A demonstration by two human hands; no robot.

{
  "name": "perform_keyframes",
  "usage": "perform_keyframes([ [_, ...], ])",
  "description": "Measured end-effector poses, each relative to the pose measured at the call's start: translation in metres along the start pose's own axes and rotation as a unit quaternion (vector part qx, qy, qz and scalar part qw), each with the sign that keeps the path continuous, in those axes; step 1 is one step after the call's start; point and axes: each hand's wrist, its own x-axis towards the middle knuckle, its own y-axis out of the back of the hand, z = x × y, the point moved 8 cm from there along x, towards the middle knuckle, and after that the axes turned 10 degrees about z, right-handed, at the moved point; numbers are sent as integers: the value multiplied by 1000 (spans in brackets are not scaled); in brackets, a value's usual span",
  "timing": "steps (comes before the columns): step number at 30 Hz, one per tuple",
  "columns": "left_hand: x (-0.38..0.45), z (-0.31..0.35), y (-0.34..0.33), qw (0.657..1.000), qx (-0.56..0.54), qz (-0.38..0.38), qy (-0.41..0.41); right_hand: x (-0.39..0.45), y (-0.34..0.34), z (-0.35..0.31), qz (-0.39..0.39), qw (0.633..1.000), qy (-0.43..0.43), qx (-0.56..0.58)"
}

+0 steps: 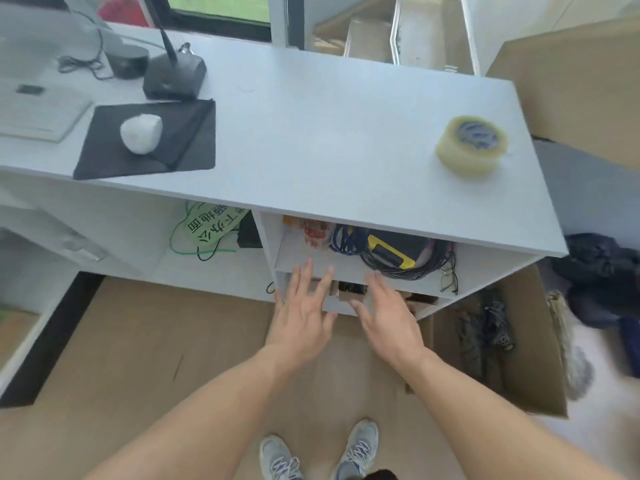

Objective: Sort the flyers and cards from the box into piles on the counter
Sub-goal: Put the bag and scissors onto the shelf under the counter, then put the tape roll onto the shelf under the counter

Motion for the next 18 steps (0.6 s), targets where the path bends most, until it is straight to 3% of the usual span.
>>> perform_keyframes([
  [8,26,54,76,990,4,84,-116,22,124,-41,143,989,39,28],
  [18,130,127,89,992,22,78,-99,155,209,8,162,985,-26,-58],
])
